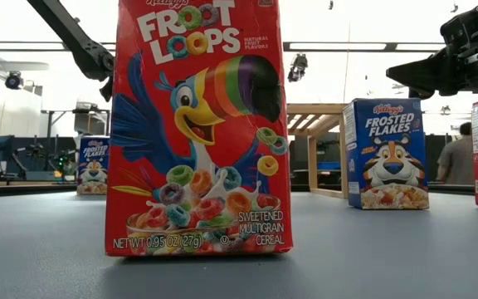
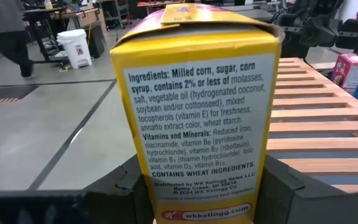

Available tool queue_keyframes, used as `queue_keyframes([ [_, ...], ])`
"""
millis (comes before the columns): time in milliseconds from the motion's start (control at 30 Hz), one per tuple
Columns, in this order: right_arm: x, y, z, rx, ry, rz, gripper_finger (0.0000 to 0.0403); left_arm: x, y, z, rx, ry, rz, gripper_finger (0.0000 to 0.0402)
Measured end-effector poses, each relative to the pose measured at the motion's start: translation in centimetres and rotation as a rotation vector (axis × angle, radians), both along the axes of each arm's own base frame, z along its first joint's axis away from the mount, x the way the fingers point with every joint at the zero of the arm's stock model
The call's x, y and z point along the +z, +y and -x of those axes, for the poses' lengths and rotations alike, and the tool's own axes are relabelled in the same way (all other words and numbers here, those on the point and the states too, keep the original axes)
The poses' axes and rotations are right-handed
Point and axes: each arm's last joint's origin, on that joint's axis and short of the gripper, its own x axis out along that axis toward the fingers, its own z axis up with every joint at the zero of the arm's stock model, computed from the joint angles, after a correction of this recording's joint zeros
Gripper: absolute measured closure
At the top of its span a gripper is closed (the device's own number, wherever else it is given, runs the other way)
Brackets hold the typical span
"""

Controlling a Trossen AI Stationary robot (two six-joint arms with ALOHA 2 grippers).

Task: Stack cereal on shelf
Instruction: Put the middle left yellow cereal box on the shelf

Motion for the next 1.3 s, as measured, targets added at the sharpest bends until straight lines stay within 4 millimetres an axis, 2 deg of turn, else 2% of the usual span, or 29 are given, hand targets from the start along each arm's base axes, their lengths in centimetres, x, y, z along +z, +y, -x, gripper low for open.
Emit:
queue_keyframes([
  [500,0.0,0.0,0.0,0.000,0.000,0.000,0.0390,-0.6,-0.2,0.1,0.009,0.028,0.058,0.0172],
  [733,0.0,0.0,0.0,0.000,0.000,0.000,0.0390,-0.5,-0.4,0.3,0.025,0.048,0.066,0.0169],
  [1300,0.0,0.0,0.0,0.000,0.000,0.000,0.0390,2.1,-3.2,1.8,0.057,0.124,0.051,0.0169],
])
